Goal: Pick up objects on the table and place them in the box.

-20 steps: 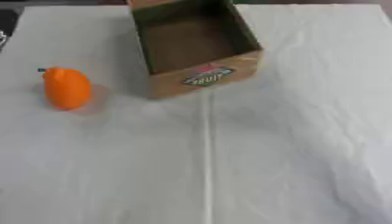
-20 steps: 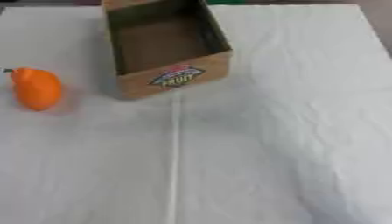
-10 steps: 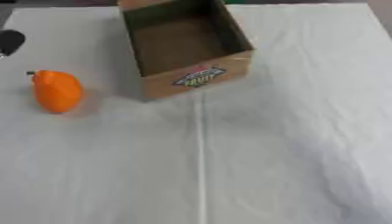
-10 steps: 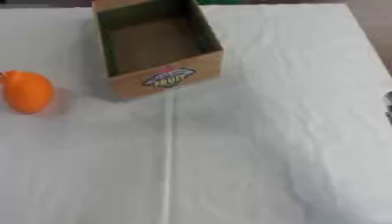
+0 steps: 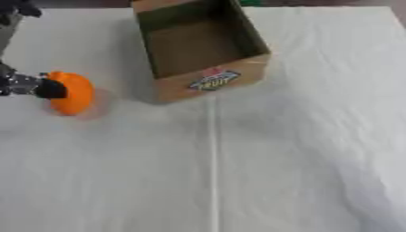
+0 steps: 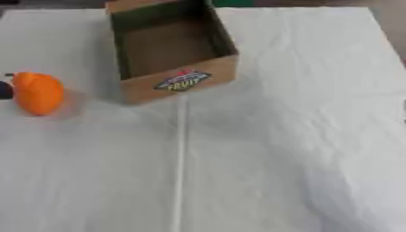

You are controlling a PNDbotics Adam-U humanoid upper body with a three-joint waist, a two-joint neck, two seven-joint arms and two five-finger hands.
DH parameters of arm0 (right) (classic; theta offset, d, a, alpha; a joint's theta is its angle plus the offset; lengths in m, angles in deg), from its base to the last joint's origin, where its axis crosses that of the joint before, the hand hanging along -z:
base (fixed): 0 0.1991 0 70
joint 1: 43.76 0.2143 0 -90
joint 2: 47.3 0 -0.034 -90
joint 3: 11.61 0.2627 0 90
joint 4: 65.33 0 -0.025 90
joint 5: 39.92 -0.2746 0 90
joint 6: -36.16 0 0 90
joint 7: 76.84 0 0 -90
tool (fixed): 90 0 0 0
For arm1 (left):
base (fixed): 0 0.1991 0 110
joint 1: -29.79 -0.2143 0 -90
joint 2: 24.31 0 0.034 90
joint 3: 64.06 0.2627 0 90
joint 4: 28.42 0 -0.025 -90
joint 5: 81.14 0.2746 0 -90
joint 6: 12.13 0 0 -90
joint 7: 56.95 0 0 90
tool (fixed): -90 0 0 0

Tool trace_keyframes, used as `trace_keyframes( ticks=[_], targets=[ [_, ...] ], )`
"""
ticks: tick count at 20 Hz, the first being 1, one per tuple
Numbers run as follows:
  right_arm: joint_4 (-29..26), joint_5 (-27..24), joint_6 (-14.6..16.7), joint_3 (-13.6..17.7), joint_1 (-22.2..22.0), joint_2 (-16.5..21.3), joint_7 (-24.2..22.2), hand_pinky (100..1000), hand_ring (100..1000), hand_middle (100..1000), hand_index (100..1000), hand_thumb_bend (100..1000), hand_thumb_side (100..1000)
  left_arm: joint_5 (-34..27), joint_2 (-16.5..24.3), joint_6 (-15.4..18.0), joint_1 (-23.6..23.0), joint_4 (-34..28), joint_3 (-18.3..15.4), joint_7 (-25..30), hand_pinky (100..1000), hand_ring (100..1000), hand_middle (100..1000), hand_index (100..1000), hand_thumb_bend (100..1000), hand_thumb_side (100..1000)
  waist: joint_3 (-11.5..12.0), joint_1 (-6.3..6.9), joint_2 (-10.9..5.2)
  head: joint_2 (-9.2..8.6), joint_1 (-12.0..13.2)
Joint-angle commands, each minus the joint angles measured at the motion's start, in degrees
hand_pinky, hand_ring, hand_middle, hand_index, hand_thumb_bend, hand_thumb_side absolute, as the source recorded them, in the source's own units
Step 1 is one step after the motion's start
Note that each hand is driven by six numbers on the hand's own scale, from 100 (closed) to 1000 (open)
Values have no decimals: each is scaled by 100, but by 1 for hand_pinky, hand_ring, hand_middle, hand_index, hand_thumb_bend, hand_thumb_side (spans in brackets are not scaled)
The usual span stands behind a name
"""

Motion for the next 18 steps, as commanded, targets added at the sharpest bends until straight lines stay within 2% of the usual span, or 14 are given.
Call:
trace_keyframes(
  ticks=[1,9,13,18],
  targets=[
    [-81,-45,-7,31,33,156,-19,778,805,762,843,100,1000,3,184,104,230,197,185,427,510,759,833,945,1000,928,30,-8,-168,-8,76],
    [-81,-96,-20,20,19,123,-37,778,805,762,843,100,1000,-197,-97,-84,656,1292,722,598,524,773,845,985,1000,811,70,-23,-285,-42,87],
    [-81,-108,-23,26,7,103,-31,779,805,762,843,100,1000,-274,-339,-145,829,1898,914,547,522,770,843,983,1000,793,37,-41,-312,-12,-32],
    [-81,-118,-17,20,12,86,-37,779,805,762,843,100,1000,-62,-679,-138,1014,2612,1090,362,508,759,828,970,970,787,-37,-59,-301,-24,-85]
  ],
)
